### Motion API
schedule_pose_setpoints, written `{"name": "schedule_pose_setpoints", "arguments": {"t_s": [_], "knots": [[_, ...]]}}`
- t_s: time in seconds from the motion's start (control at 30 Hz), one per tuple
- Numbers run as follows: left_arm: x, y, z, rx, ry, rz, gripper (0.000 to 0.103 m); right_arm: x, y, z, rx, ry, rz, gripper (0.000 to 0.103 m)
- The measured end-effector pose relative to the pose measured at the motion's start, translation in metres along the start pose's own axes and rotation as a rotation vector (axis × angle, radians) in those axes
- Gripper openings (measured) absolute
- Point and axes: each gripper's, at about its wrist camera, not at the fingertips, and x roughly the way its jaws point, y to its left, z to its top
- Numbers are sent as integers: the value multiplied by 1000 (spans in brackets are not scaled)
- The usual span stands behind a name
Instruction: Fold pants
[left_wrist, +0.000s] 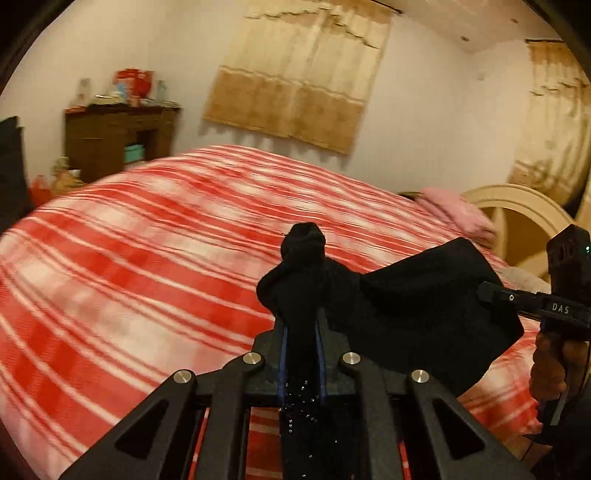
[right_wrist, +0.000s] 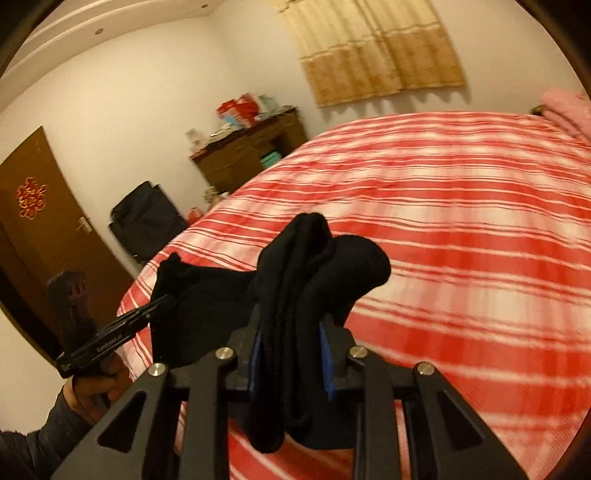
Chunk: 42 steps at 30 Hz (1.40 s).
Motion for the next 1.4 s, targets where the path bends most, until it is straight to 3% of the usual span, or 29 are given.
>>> {"name": "schedule_pose_setpoints", "arguments": {"t_s": [0.2, 0.37, 0.6, 0.73, 0.8, 0.87, 1.0, 1.17, 1.4], "knots": [[16, 37, -14, -23, 27, 112, 12, 71, 18, 8, -41, 31, 39, 29], [33, 46, -27, -16, 59, 151, 15, 101, -10, 2, 34, 66, -1, 29], [50, 37, -33, 74, 113, 229, 43, 113, -35, -5, 112, 126, -42, 30], [51, 40, -35, 73, 115, 268, 61, 116, -43, -10, 151, 140, -58, 33], [50, 45, -36, 55, 115, 285, 73, 116, -47, -12, 159, 142, -65, 37], [50, 49, -36, 33, 118, 298, 78, 118, -52, -13, 173, 151, -72, 49], [48, 48, -38, 35, 132, 314, 82, 115, -60, -16, 190, 156, -64, 53], [40, 49, -41, 28, 153, 334, 83, 109, -57, -15, 170, 151, -123, 67], [9, 47, -42, 12, 122, 405, 83, 58, -68, -18, 208, 73, -245, 78]]}}
